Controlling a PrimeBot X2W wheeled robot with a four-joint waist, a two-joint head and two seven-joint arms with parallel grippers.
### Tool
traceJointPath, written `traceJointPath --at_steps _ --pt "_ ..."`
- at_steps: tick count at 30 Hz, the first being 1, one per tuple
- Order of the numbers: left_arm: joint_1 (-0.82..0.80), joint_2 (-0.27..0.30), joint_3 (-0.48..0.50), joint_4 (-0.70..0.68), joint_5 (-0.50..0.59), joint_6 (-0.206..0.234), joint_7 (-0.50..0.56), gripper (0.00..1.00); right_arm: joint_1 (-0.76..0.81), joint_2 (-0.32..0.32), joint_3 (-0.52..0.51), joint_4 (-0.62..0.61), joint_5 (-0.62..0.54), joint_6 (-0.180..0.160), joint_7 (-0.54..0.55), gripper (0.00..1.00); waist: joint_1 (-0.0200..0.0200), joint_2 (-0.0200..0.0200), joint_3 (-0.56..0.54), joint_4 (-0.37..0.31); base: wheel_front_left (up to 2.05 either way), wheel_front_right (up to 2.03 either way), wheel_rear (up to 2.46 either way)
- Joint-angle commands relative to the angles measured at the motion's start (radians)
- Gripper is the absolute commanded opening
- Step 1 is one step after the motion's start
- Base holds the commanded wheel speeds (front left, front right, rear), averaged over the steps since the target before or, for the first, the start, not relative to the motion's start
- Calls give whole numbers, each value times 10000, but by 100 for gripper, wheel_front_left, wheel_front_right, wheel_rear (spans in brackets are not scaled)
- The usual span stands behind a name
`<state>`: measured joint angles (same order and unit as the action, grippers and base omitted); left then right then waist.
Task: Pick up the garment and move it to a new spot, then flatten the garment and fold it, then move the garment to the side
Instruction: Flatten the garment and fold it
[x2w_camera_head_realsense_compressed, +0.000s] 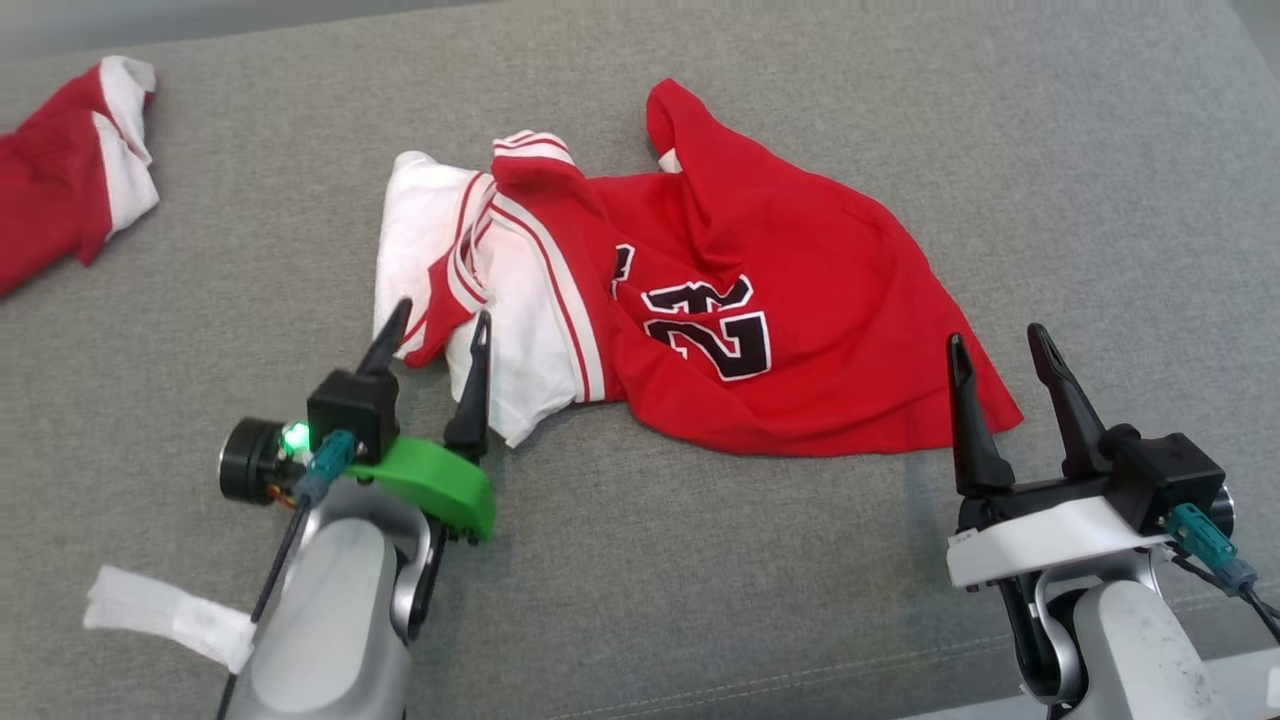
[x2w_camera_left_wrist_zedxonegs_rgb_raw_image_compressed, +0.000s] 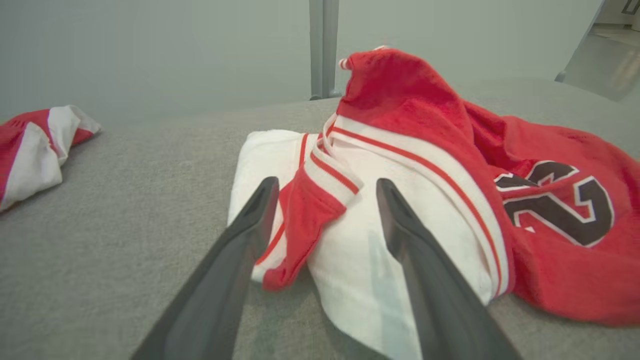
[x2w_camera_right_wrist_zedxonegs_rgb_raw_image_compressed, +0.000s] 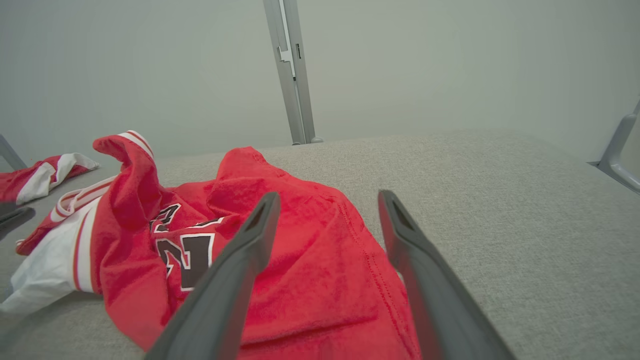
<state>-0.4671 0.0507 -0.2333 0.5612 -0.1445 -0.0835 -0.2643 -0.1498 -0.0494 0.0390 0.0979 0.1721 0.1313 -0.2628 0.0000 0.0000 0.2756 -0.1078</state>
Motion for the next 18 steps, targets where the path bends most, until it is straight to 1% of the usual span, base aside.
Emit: traceJointPath --at_steps 1,5,8,9,12,15,18 --pt "408 2 -41 -88 -218 -30 -1 100 133 -21 -26 46 -44 -11 -29 100 0 0 -459 421 0 0 0" --pt "1080 4 -375 -39 -748 -45 -1 100 225 -21 -22 106 -6 -11 -29 100 0 0 -598 469 0 0 0" --pt "1210 5 -581 115 -955 1 -3 100 239 -21 24 128 18 -11 -29 100 0 0 -630 412 0 0 0" --pt "1243 6 -670 193 -1195 -1 -3 100 235 -21 22 134 18 -11 -29 100 0 0 -632 369 0 0 0" --pt "1063 7 -807 543 -1741 79 -3 100 228 -21 34 139 -4 -11 -29 100 0 0 -612 183 0 0 0" --pt "735 8 -869 986 -1980 204 -1 100 197 -19 56 134 -7 -11 -29 100 0 0 -534 -39 0 0 0" --pt "500 8 -880 1403 -2316 170 -3 100 211 -19 49 132 -18 -11 -29 100 0 0 -450 -233 0 0 0"
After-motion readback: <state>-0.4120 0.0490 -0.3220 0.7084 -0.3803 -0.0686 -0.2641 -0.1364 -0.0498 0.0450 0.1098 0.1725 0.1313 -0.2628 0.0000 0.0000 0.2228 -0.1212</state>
